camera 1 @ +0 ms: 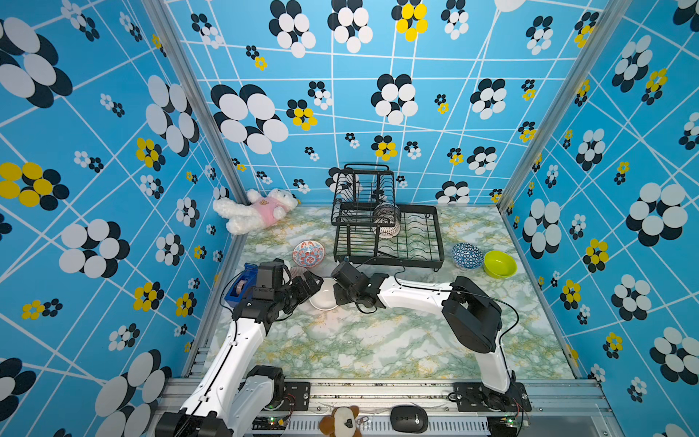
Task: Load bowls into a dish rack
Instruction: Pick up the bowl from the center of the table.
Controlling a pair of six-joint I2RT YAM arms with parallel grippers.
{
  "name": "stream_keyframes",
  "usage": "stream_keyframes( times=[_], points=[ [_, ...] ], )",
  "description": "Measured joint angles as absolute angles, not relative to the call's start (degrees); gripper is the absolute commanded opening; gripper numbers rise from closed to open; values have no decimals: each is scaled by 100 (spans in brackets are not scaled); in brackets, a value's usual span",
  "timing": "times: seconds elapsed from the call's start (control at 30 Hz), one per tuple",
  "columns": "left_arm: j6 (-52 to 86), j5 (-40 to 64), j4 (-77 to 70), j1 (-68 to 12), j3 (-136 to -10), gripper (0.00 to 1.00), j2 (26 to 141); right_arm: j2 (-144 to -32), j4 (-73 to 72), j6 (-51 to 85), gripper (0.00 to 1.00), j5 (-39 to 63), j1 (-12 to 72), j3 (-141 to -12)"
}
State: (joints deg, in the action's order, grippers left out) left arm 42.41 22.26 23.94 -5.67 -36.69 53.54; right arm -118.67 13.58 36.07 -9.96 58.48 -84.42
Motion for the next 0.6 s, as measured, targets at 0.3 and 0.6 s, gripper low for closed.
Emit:
stream_keyframes(
  times=[0.3, 0.6],
  points=[
    [4276, 2250, 2342, -565, -3669, 99, 5395, -11966, 1590, 3476, 15, -1050, 5848, -8600],
    [4399, 2316, 2182, -567, -3634, 99, 5406, -11966, 1562, 3450, 0, -1146, 5859, -8617]
  ],
)
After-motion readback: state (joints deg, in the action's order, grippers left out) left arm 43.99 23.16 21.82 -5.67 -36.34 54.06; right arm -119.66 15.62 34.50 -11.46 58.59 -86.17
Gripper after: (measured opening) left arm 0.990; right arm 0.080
